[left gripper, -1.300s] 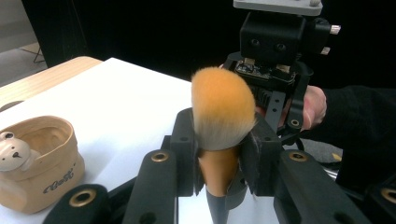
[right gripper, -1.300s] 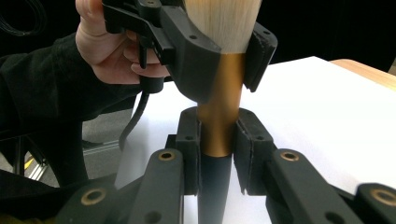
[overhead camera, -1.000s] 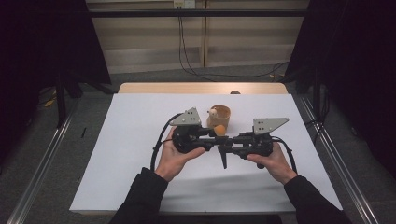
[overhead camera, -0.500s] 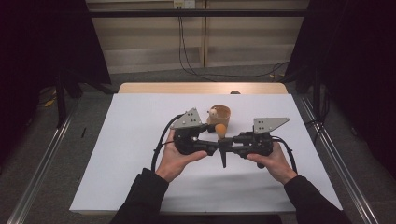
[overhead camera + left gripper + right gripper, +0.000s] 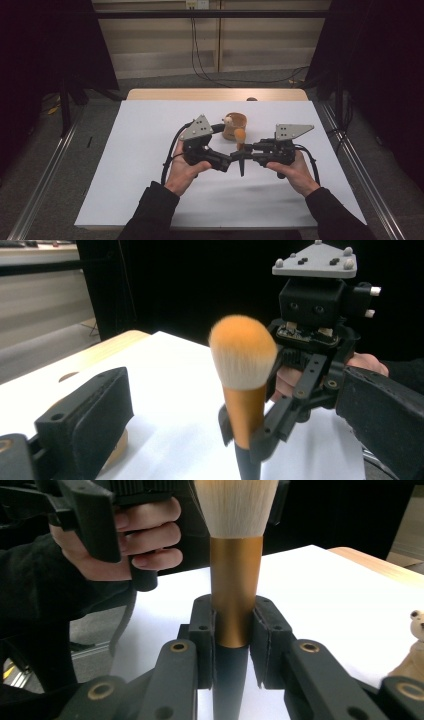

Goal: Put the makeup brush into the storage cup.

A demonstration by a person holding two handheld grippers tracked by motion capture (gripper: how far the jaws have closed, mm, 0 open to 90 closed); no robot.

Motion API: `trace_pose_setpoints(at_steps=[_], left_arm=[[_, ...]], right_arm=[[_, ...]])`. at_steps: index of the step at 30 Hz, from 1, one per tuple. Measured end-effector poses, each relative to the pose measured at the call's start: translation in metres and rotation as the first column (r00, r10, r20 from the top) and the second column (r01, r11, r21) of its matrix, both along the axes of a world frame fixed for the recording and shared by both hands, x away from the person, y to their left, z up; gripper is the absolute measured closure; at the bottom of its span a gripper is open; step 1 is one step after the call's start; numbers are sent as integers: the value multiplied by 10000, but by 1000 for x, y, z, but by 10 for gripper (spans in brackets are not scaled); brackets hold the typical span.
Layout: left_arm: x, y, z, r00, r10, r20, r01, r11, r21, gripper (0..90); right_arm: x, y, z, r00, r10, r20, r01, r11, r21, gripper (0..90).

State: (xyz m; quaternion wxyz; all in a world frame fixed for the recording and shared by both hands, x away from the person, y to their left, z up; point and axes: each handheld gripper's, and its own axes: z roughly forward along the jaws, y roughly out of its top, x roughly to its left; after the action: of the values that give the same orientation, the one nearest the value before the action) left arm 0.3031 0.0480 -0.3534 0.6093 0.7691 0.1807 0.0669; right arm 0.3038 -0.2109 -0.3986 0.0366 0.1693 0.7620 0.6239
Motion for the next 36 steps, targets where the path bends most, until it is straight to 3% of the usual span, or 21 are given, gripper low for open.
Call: trace_pose_setpoints(at_steps=[5, 6, 7, 10, 12, 14, 15, 18, 20, 26, 27, 28, 29, 30, 31, 32, 36], left_arm=[[0, 6, -2, 9990, 435, 92, -434, 9990, -93, 23], [-1, 11, -1, 9968, 757, 272, -761, 9970, 122, 23], [-1, 11, -1, 9968, 757, 272, -761, 9970, 122, 22], [-2, 20, -2, 9959, 888, 176, -886, 9960, -139, 16], [-3, 26, -5, 9913, 1296, 245, -1293, 9915, -127, 10], [-3, 32, -9, 9902, 1376, 243, -1372, 9904, -178, 7], [-4, 35, -11, 9850, 1715, 205, -1712, 9851, -154, 7], [-7, 46, -20, 9768, 2135, 153, -2133, 9769, -165, 14], [-8, 54, -25, 9772, 2112, 193, -2109, 9773, -187, 14], [-17, 75, -35, 9617, 2723, 317, -2719, 9622, -167, 8], [-18, 78, -36, 9623, 2697, 357, -2693, 9629, -165, 7], [-21, 83, -39, 9547, 2941, 457, -2934, 9557, -226, 7], [-21, 83, -39, 9547, 2941, 457, -2934, 9557, -226, 9], [-23, 87, -43, 9621, 2689, 462, -2674, 9629, -371, 9], [-26, 89, -45, 9594, 2768, 547, -2754, 9608, -316, 8], [-28, 91, -48, 9633, 2605, 656, -2598, 9655, -192, 6], [-39, 103, -56, 9514, 3026, 574, -3011, 9530, -343, 7]], right_arm=[[0, -2, 0, 9998, -222, -21, 222, 9997, 32, 739], [0, -3, 0, 9995, -328, 12, 328, 9995, 8, 738], [0, -3, 0, 9995, -328, 12, 328, 9995, 8, 738], [1, -4, 0, 9992, -411, -5, 411, 9991, 43, 738], [1, -5, 0, 9990, -455, -13, 455, 9989, 95, 738], [1, -6, 1, 9984, -568, 33, 568, 9984, 75, 739], [1, -7, 1, 9981, -622, 53, 621, 9980, 107, 738], [2, -9, 4, 9975, -703, 64, 702, 9974, 128, 738], [2, -11, 4, 9968, -793, 62, 792, 9967, 158, 738], [4, -17, 7, 9937, -1111, 134, 1108, 9936, 227, 738], [4, -18, 7, 9929, -1179, 142, 1175, 9927, 257, 739], [5, -19, 8, 9927, -1196, 151, 1192, 9926, 244, 739], [5, -19, 8, 9927, -1196, 151, 1192, 9926, 244, 739], [5, -20, 8, 9925, -1215, 162, 1211, 9924, 221, 738], [6, -21, 9, 9924, -1215, 212, 1212, 9925, 162, 738], [6, -22, 10, 9914, -1279, 263, 1276, 9918, 110, 738], [7, -25, 12, 9897, -1401, 305, 1396, 9901, 169, 738]])
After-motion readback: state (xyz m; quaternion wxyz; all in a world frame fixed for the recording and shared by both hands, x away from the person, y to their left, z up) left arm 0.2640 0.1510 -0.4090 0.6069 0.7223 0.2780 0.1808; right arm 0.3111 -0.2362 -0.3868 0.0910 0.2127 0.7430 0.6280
